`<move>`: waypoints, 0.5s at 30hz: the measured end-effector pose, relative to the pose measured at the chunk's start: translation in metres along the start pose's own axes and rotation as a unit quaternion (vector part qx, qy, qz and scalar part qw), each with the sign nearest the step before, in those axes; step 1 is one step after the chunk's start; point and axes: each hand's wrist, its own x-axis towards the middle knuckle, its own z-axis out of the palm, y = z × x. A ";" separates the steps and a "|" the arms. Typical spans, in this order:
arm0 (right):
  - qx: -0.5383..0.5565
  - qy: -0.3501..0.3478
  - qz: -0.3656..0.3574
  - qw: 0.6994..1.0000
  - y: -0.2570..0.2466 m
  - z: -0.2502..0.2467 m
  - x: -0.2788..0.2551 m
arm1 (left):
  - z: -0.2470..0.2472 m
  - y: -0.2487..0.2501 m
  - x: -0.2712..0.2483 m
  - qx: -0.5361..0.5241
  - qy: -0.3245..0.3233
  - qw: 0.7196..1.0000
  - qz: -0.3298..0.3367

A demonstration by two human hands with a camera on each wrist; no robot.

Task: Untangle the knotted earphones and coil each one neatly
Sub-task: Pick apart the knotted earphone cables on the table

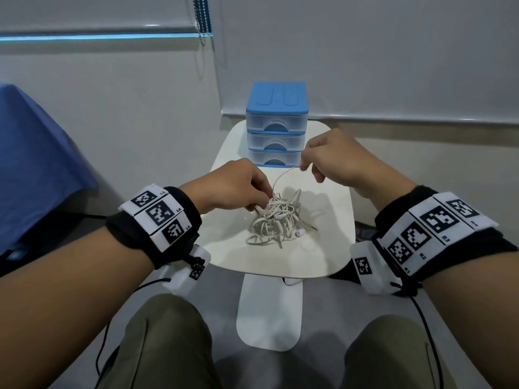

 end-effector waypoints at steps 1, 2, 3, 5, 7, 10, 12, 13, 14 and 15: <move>-0.007 -0.022 -0.001 1.000 -0.001 0.000 -0.001 | 0.001 0.001 0.000 -0.004 0.000 1.000 -0.002; -0.010 -0.041 -0.005 0.999 -0.002 0.000 -0.002 | 0.001 0.002 -0.001 -0.010 0.003 1.000 -0.003; -0.010 -0.059 -0.009 0.998 -0.002 0.000 -0.003 | 0.001 0.004 -0.001 -0.017 0.007 1.000 -0.005; -0.010 -0.092 -0.018 0.996 -0.002 0.001 -0.002 | 0.002 0.006 -0.002 -0.026 0.014 1.000 -0.011; -0.006 -0.116 -0.022 0.993 -0.002 0.001 0.000 | 0.002 0.008 -0.002 -0.033 0.008 0.999 -0.012; -0.013 -0.145 -0.033 0.989 -0.006 0.002 -0.002 | 0.001 0.007 -0.001 -0.048 -0.005 0.999 -0.003; -0.053 -0.172 -0.049 0.983 -0.009 0.004 -0.005 | 0.001 0.006 0.001 -0.056 -0.002 0.998 -0.006; -0.074 -0.182 -0.055 0.979 -0.009 0.006 -0.007 | 0.002 0.006 0.001 -0.058 0.000 0.998 -0.008; -0.088 -0.191 -0.060 0.976 -0.009 0.007 -0.008 | 0.002 0.006 0.000 -0.062 0.002 0.998 -0.011; -0.099 -0.196 -0.062 0.974 -0.009 0.009 -0.008 | 0.002 0.007 0.000 -0.069 0.002 0.998 -0.014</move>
